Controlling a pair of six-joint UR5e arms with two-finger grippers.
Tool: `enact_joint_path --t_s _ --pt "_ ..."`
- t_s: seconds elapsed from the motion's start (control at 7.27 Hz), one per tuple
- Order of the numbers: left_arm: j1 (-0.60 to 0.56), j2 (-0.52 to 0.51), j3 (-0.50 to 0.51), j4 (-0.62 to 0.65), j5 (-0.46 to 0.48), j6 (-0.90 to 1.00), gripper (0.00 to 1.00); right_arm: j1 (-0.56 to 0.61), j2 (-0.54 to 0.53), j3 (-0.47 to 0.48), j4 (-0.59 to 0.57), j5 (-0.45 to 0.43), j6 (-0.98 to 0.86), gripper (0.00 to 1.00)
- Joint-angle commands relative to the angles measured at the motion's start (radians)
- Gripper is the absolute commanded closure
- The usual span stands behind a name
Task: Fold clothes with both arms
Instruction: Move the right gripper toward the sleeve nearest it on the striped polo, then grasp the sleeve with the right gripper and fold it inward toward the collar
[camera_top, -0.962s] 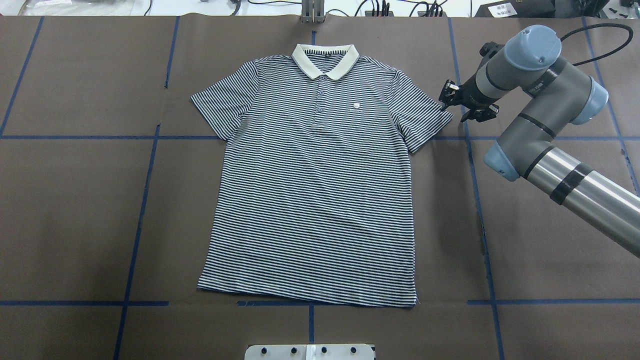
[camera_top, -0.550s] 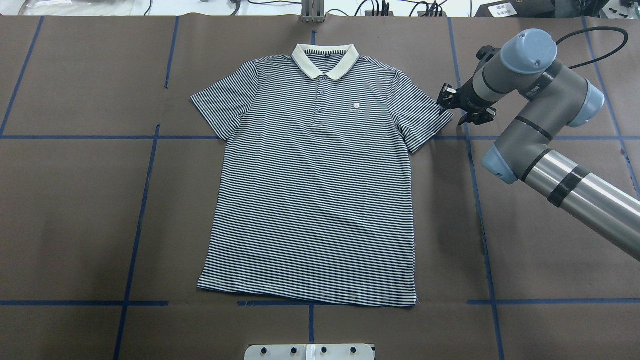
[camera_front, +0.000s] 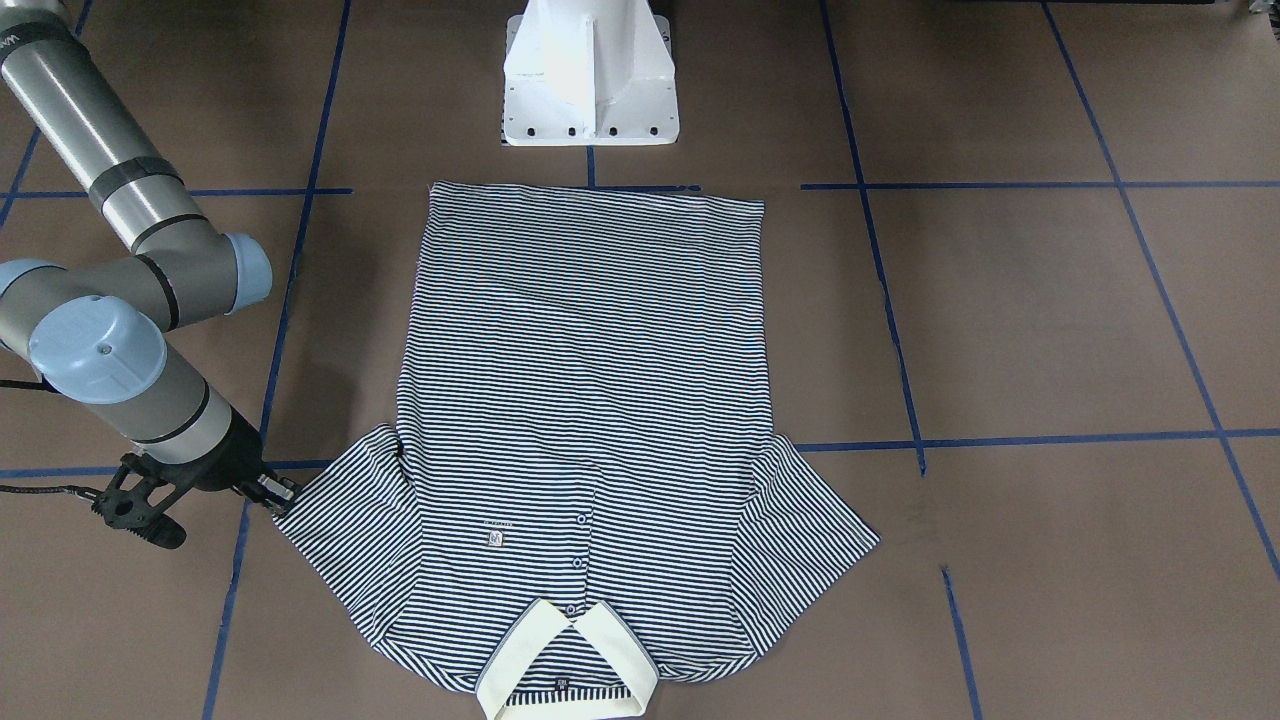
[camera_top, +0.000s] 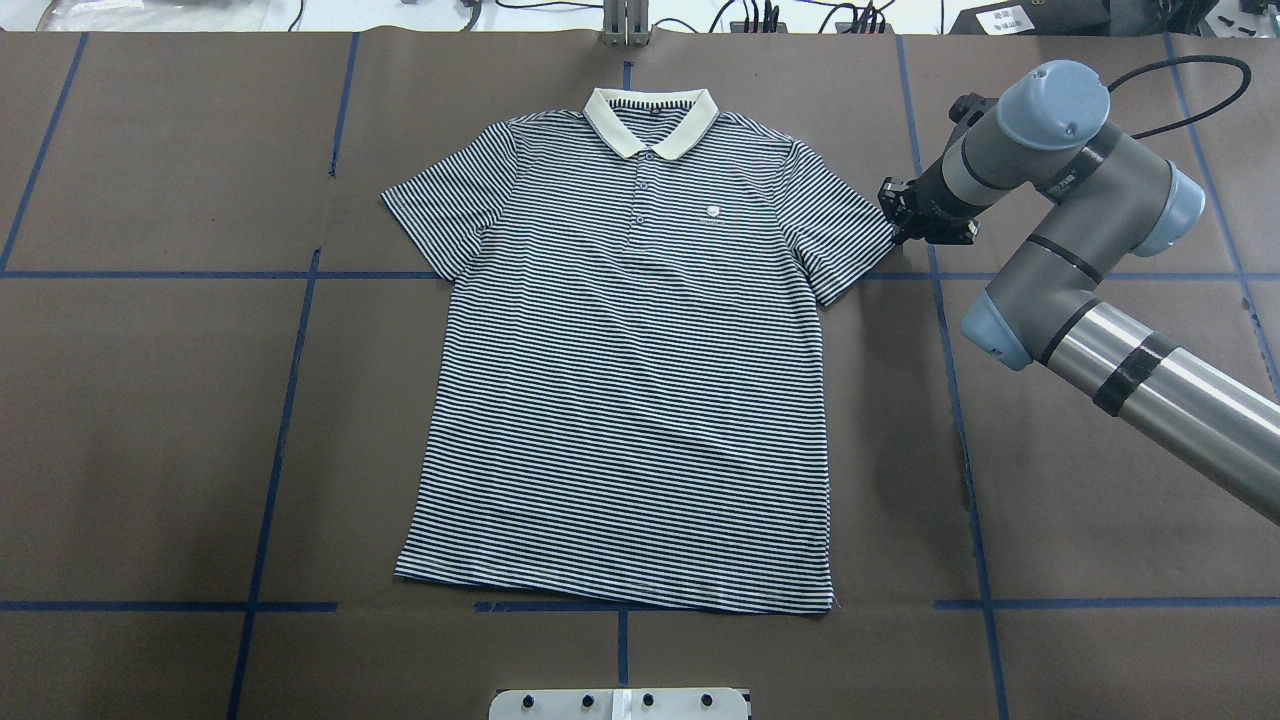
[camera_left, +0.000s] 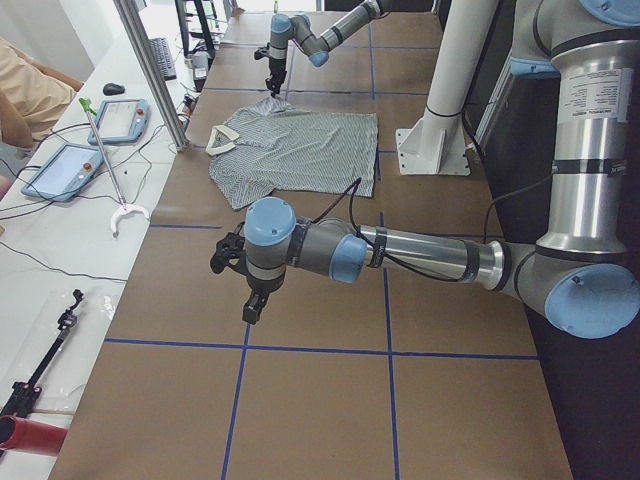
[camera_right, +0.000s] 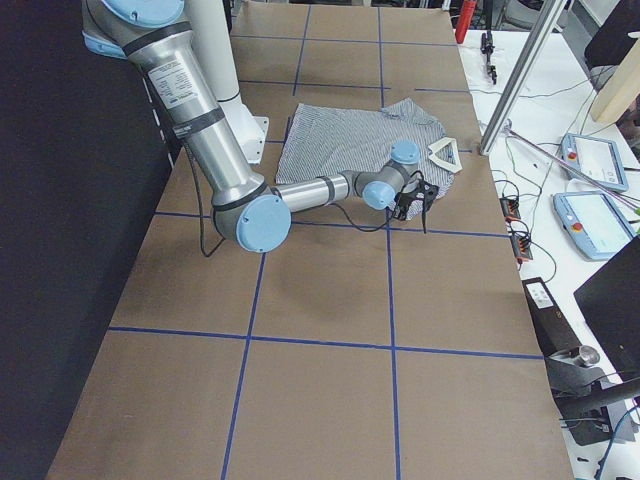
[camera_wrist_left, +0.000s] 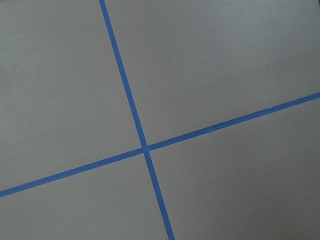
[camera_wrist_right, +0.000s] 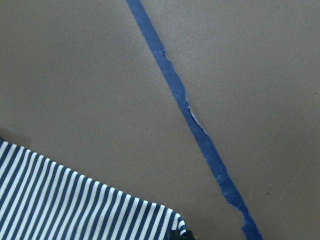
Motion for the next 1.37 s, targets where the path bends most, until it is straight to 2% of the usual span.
enact_joint_path --t_s 0.0,0.27,0.55,0.82,1.24 --pt "0.000 0.000 -0.001 0.000 0.000 0.000 0.00 -0.001 0.014 0.010 0.002 0.016 -0.003 1.00" --pt "0.000 0.000 -0.006 0.000 0.000 0.000 0.00 -0.010 0.065 0.043 0.002 0.016 0.009 1.00" --pt "0.000 0.000 -0.008 0.000 0.000 0.000 0.00 -0.048 0.128 0.048 -0.040 0.012 0.146 1.00" --pt "-0.002 0.002 -0.009 0.000 -0.017 -0.001 0.00 -0.116 0.236 0.024 -0.137 -0.093 0.176 1.00" --pt "-0.002 0.002 -0.008 0.000 -0.037 -0.003 0.00 -0.133 0.375 -0.136 -0.149 -0.192 0.210 1.00"
